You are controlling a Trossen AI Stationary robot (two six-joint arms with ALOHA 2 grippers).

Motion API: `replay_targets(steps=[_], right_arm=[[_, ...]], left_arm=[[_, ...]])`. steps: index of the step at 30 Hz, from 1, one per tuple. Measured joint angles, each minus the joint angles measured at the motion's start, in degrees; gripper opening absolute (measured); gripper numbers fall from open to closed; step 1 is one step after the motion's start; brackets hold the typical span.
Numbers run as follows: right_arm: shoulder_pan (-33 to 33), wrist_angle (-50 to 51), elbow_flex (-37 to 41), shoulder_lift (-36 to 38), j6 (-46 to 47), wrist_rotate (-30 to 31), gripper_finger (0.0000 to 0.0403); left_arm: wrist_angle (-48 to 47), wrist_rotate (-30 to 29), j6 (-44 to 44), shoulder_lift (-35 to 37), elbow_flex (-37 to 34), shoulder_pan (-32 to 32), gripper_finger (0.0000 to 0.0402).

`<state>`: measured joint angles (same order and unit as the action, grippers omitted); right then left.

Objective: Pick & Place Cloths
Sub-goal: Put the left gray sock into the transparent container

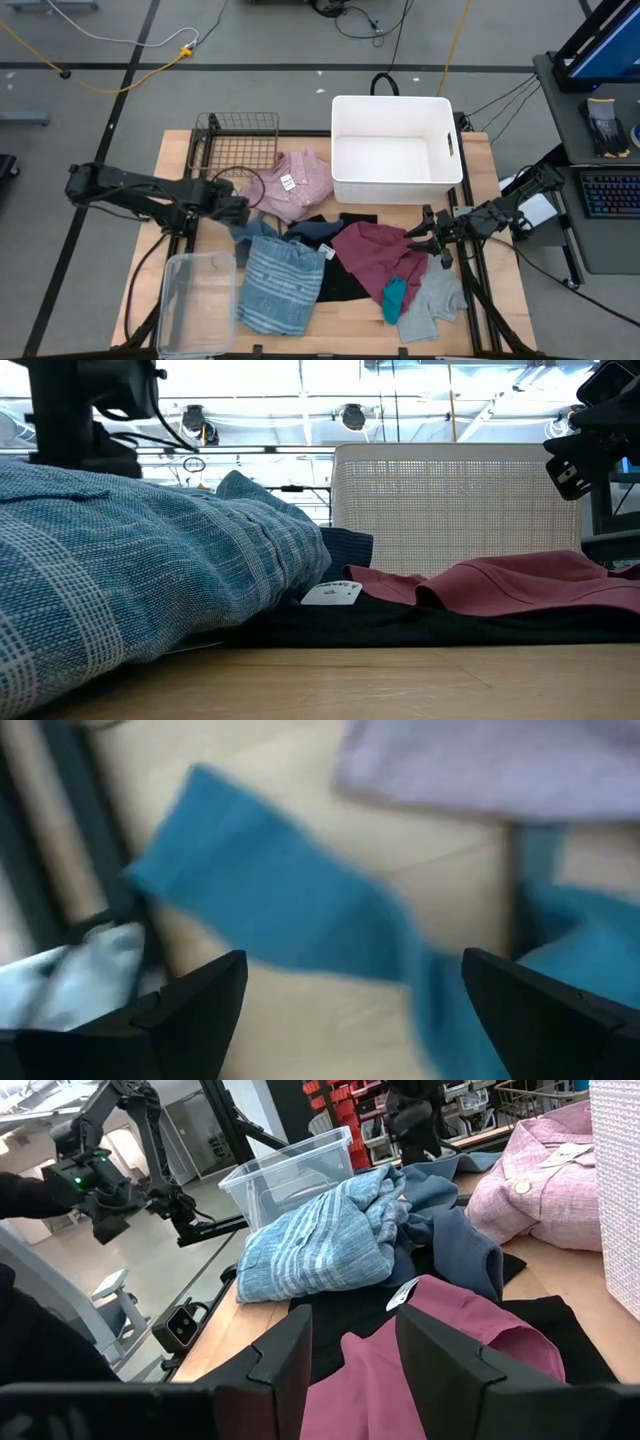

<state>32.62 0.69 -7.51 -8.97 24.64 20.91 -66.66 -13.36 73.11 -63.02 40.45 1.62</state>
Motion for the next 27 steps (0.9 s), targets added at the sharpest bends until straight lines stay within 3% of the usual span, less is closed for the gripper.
replay_targets(steps=[21, 27], right_arm=[[0.0, 0.0, 0.0, 0.0, 0.2, 0.0, 0.0139], [0.0, 0.0, 0.0, 0.0, 0.2, 0.0, 0.0139]], left_arm=[[10.5, 1.0, -9.2, 0.0, -8.4, -5.9, 0.0373], [14.7, 1.5, -10.0, 0.0, -11.8, -6.6, 0.0333]])
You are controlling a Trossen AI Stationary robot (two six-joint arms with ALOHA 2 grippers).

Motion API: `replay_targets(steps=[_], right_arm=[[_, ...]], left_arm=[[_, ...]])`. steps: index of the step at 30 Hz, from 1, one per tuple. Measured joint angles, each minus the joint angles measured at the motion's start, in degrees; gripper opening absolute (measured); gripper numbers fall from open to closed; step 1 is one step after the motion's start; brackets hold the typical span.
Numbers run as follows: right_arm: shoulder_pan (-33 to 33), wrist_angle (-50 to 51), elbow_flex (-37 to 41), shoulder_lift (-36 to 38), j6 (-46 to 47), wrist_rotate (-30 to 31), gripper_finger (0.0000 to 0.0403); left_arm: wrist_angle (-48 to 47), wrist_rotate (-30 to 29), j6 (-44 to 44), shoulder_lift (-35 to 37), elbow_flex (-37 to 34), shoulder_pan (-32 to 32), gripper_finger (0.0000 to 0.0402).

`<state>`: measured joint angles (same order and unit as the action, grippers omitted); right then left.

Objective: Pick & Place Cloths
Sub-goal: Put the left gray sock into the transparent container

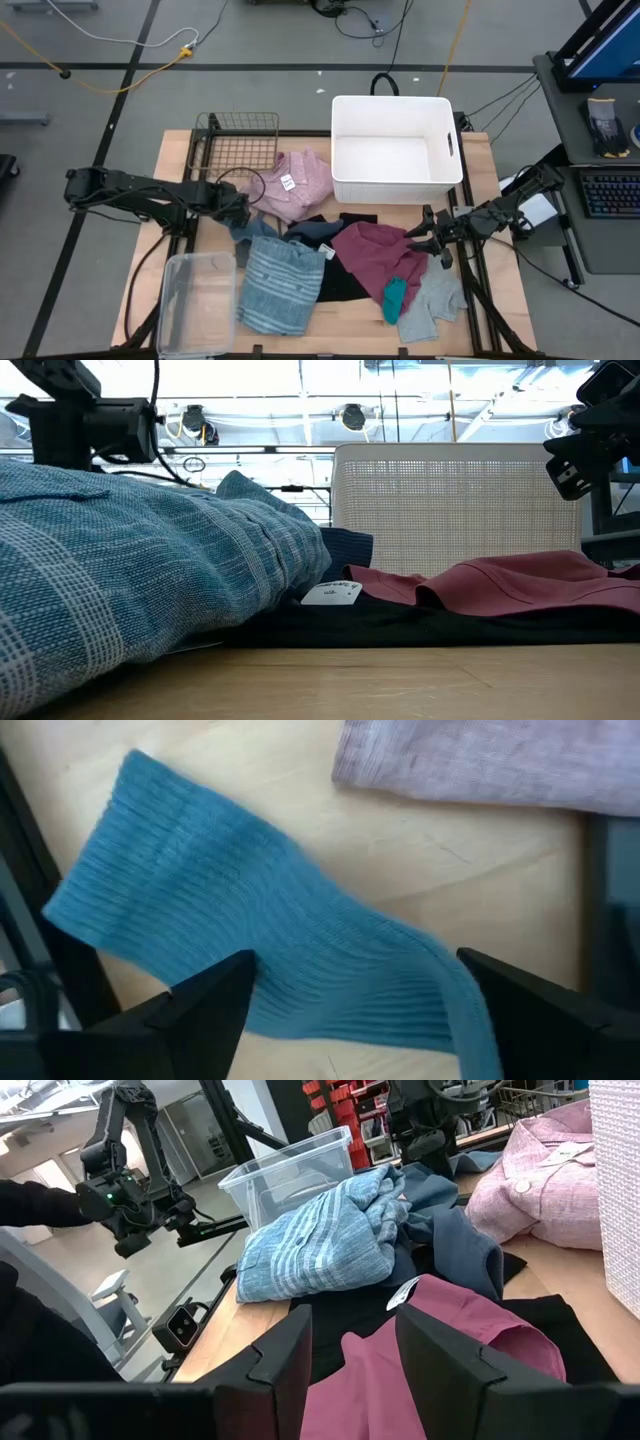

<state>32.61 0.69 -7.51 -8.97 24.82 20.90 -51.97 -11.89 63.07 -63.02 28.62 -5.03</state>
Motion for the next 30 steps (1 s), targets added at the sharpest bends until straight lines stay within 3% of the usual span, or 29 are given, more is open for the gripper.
replay_targets(steps=[8, 19, 30], right_arm=[[0.0, 0.0, 0.0, 0.0, 0.0, 0.0, 0.0139], [0.0, 0.0, 0.0, 0.0, 0.0, 0.0, 0.0139], [0.0, 0.0, 0.0, 0.0, 0.0, 0.0, 0.0139]], left_arm=[[0.2, -2.9, 0.1, 0.0, -0.9, -0.3, 0.0221], [1.6, -5.2, 1.5, 0.0, -0.8, -0.3, 0.0026], [-2.9, -5.3, -2.7, 0.0, 8.0, -0.3, 0.0007]])
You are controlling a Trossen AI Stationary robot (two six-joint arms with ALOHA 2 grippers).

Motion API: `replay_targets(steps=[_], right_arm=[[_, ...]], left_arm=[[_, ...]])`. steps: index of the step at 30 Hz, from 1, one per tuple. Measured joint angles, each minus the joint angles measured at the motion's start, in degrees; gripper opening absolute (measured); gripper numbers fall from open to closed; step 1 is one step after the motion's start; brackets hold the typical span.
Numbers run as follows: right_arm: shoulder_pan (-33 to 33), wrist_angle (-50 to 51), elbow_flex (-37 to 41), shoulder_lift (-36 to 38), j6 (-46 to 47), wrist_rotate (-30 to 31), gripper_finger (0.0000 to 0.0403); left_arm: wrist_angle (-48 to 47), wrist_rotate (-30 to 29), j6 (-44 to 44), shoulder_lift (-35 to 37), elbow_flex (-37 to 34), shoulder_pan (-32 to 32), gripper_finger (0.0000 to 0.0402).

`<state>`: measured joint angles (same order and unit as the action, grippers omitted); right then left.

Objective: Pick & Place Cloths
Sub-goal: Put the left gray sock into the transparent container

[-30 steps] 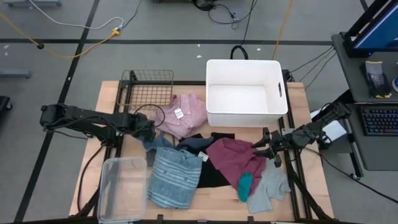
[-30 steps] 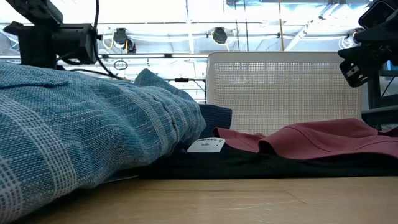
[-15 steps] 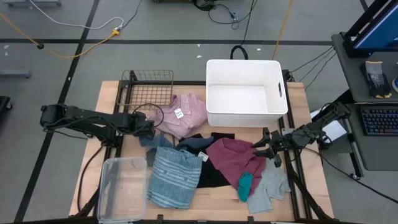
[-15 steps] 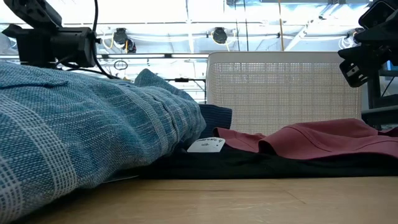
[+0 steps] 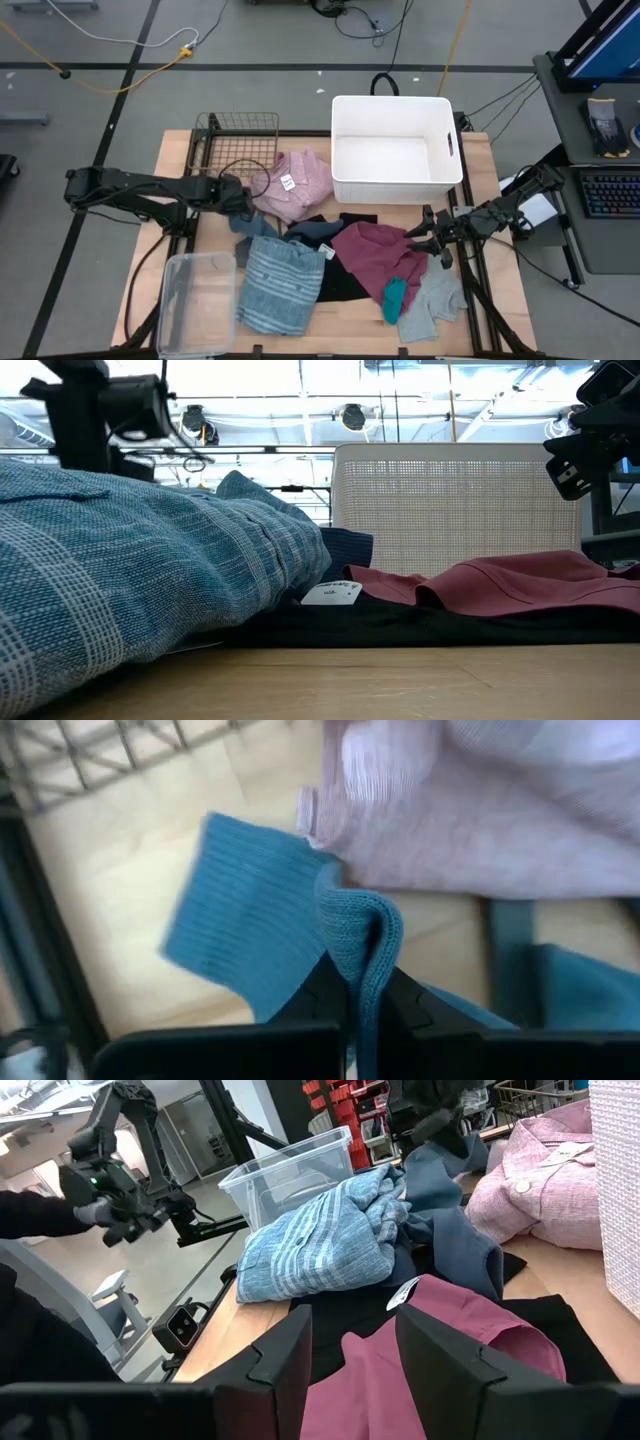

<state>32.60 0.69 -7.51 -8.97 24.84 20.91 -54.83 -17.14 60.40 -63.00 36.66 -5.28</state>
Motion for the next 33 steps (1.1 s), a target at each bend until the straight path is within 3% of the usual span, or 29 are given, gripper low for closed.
replay_targets(steps=[9, 21, 28, 33], right_arm=[[0.0, 0.0, 0.0, 0.0, 0.0, 0.0, 0.0139], [0.0, 0.0, 0.0, 0.0, 0.0, 0.0, 0.0139], [0.0, 0.0, 0.0, 0.0, 0.0, 0.0, 0.0139], [0.0, 0.0, 0.0, 0.0, 0.0, 0.0, 0.0139]], left_arm=[[-12.6, -1.0, -5.6, 0.0, 16.2, 0.0, 0.0008], [-13.0, 0.1, -17.5, 0.6, 37.7, 0.3, 0.0005], [-7.5, 3.0, -18.3, 0.6, 45.7, 0.3, 0.0004], [3.1, 11.5, -17.5, 0.6, 47.0, 0.3, 0.0004]])
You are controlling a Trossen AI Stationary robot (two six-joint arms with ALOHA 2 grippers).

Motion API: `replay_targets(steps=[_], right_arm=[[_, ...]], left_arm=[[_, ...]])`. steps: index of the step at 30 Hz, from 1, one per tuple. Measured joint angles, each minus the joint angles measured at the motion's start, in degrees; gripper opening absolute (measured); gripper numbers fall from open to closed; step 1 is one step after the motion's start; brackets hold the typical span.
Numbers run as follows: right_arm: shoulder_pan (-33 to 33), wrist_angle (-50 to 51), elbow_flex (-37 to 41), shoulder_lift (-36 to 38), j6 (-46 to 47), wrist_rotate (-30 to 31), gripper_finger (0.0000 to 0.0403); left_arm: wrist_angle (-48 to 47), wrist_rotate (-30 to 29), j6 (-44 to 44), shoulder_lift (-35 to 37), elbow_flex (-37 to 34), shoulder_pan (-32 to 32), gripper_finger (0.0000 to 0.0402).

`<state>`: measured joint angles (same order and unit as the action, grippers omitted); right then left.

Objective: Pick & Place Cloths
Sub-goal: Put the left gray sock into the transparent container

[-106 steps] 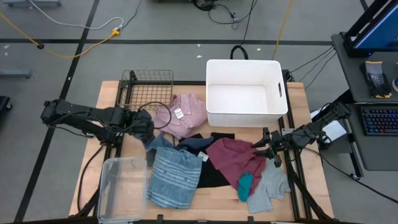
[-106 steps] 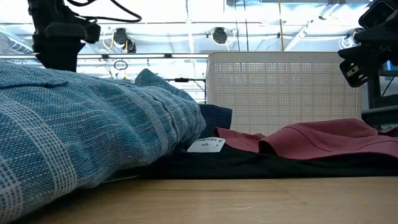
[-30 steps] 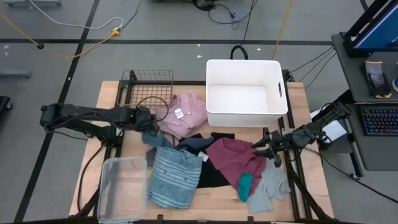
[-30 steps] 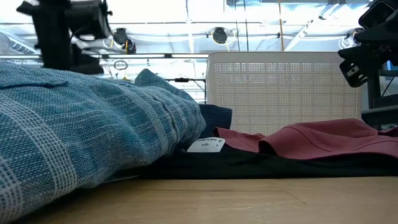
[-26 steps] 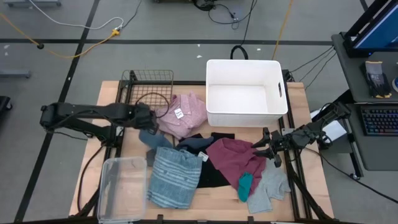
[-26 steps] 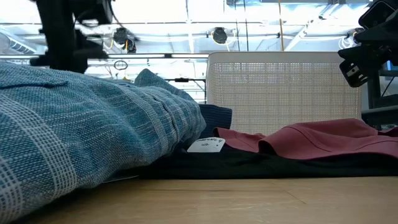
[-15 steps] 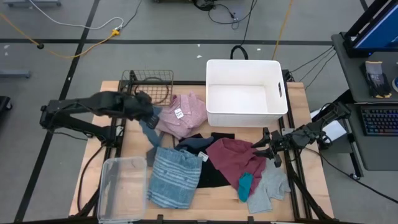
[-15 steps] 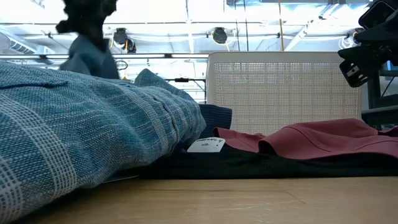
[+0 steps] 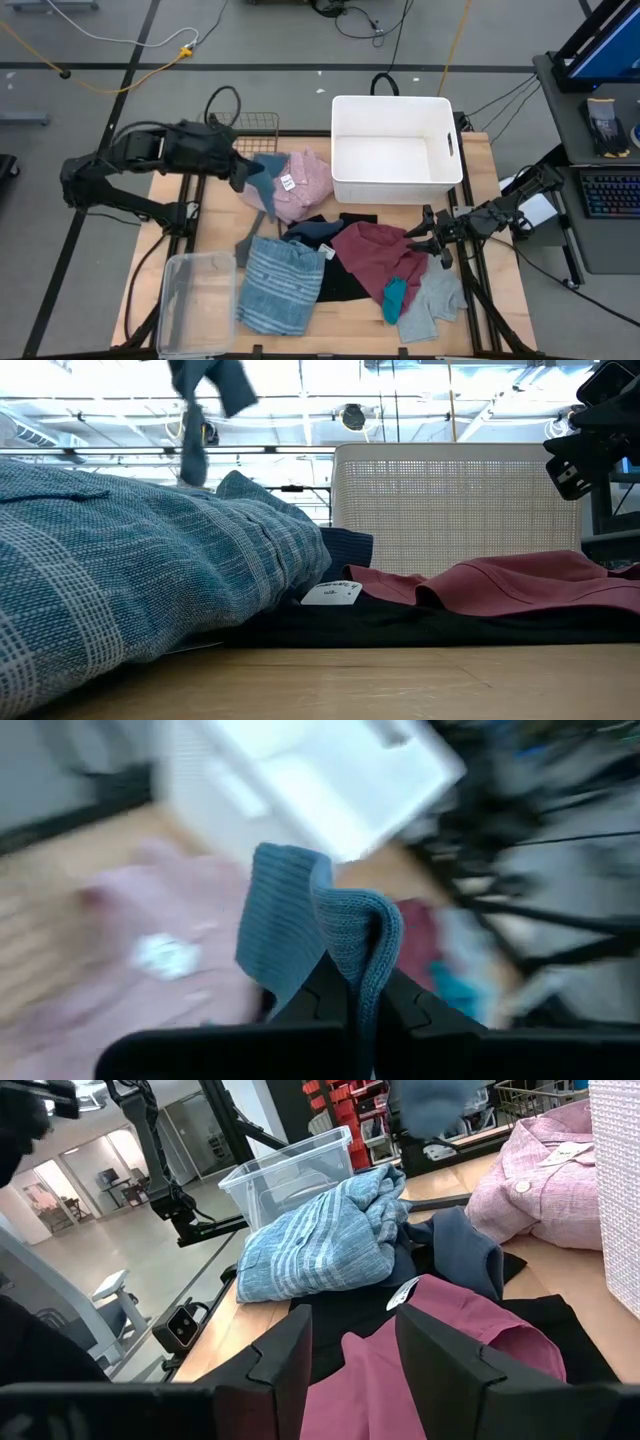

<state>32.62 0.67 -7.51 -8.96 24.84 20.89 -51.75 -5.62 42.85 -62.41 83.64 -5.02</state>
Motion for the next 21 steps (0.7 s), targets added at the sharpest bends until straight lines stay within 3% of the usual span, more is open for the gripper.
replay_targets(steps=[4, 10, 21], right_arm=[[0.0, 0.0, 0.0, 0.0, -0.1, 0.0, 0.0139], [0.0, 0.0, 0.0, 0.0, -0.1, 0.0, 0.0139], [0.0, 0.0, 0.0, 0.0, -0.2, 0.0, 0.0139]], left_arm=[[8.2, 8.4, 3.2, -0.2, 0.0, 0.3, 0.0003], [15.5, 16.5, 5.7, -0.7, 0.0, 3.1, 0.0003], [18.5, 12.4, 10.3, -1.7, 0.0, 9.5, 0.0003]])
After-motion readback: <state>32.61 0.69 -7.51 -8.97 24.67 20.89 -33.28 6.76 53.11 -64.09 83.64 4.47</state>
